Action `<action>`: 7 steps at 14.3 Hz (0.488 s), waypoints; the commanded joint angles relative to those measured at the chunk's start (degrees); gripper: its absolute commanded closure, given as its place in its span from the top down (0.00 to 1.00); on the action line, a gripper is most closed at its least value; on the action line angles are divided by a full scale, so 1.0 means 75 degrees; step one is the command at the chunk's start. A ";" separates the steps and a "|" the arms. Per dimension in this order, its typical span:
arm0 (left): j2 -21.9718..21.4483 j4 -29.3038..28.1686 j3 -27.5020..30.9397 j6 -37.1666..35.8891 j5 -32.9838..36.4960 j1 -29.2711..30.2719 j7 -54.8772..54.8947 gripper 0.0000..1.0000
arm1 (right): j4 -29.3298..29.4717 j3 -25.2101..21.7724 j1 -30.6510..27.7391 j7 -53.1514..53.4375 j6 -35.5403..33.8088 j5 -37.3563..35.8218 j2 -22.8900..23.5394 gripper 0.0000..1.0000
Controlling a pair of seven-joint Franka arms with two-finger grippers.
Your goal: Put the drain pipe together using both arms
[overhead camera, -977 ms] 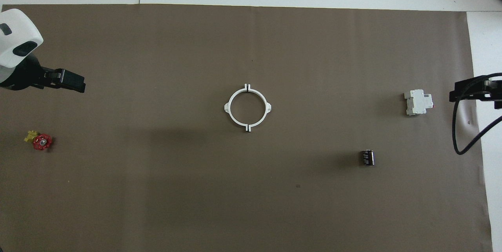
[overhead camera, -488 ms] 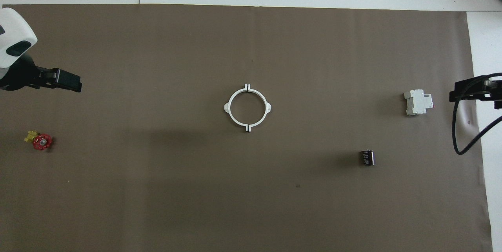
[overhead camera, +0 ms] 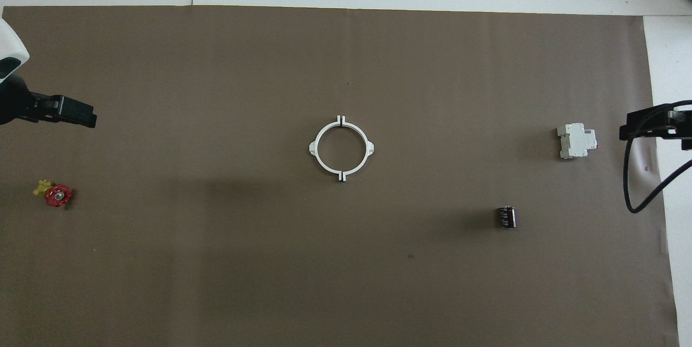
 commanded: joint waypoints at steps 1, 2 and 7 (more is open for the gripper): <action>-0.0059 -0.0015 0.0123 -0.0029 -0.0100 -0.0122 0.0152 1.00 | -0.0164 0.0003 -0.0014 -0.0137 -0.0033 0.0071 -0.0159 1.00; -0.0047 -0.0015 0.0123 -0.0017 -0.0112 -0.0110 0.0188 1.00 | -0.0164 0.0003 -0.0014 -0.0137 -0.0033 0.0071 -0.0159 1.00; -0.0070 0.0032 0.0111 0.0006 -0.0054 -0.0133 0.0223 1.00 | -0.0164 0.0003 -0.0014 -0.0137 -0.0033 0.0071 -0.0159 1.00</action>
